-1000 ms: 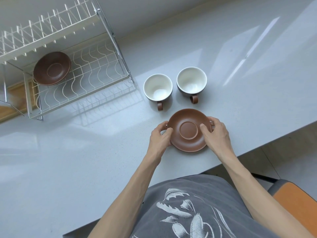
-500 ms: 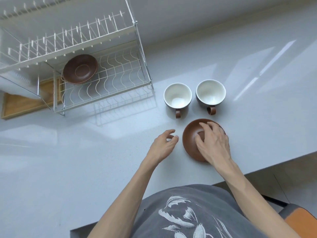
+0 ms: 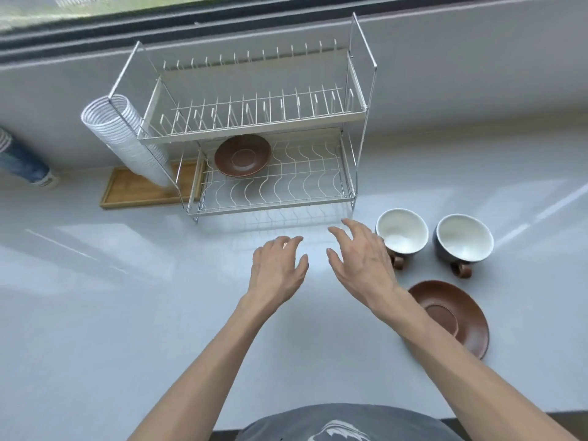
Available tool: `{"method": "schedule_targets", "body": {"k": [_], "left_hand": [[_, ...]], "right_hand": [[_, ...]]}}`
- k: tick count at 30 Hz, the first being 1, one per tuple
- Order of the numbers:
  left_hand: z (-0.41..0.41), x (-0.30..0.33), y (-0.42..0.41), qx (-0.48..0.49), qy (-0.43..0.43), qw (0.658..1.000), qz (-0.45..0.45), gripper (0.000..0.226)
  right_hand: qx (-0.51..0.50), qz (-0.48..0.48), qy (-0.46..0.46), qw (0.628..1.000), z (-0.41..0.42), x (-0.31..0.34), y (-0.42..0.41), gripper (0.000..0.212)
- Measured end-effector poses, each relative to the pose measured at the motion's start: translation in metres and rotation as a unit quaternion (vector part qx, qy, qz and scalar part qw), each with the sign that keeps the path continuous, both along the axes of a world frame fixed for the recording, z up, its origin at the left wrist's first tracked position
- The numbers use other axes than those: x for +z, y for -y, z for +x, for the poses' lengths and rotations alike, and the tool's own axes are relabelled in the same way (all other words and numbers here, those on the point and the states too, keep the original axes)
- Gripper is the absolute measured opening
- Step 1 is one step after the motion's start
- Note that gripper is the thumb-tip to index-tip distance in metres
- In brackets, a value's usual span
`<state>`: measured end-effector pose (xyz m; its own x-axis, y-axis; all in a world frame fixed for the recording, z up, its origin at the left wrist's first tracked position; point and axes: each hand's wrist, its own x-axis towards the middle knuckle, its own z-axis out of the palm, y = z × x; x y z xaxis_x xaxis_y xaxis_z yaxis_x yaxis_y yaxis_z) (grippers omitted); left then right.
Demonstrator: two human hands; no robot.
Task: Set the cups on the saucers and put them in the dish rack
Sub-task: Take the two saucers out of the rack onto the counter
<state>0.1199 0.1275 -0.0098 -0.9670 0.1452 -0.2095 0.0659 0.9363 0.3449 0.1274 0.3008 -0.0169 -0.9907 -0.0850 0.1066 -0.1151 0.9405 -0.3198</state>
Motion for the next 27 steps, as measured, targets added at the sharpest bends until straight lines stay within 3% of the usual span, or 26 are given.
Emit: {"method": "schedule_targets", "body": {"k": [9,27], "left_hand": [[-0.031,0.010,0.070,0.039,-0.136,0.985,-0.094,0.049],[-0.164,0.003,0.121,0.115,-0.170,0.979,-0.006,0.048]], "right_hand": [[0.040,0.044,-0.034,0.998,-0.046,0.007,0.053,0.041],[0.039,0.065,-0.037,0.996,-0.180,0.004,0.106,0.039]]}}
